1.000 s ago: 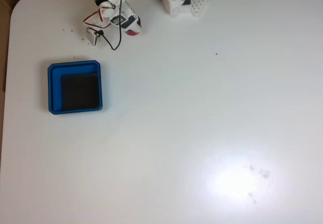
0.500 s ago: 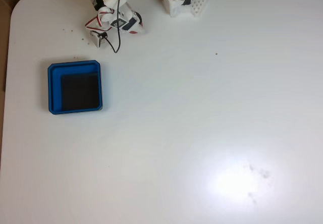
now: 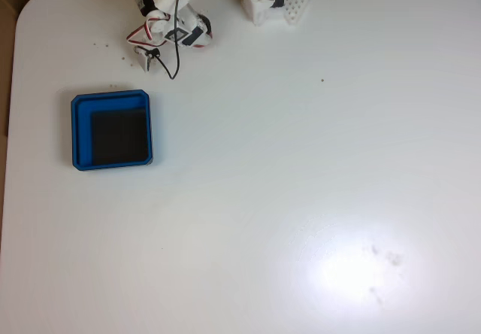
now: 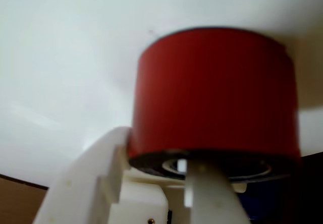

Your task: Pick the red roll and drop it in the blue box

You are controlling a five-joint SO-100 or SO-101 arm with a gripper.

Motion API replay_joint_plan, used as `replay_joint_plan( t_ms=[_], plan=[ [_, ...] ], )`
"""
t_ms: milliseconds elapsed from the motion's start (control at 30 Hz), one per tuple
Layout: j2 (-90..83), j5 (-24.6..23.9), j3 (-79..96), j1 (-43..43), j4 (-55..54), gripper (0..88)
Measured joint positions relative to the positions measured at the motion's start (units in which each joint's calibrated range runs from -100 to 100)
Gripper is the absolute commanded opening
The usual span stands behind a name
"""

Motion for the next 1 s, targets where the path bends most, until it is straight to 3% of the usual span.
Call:
replay_joint_plan(
  t_ms=[467, 1000],
  plan=[
    [-0.8, 0.0, 0.0, 0.0, 0.0, 0.5],
    [-30.2, 0.0, 0.0, 0.0, 0.0, 0.6]
  ],
)
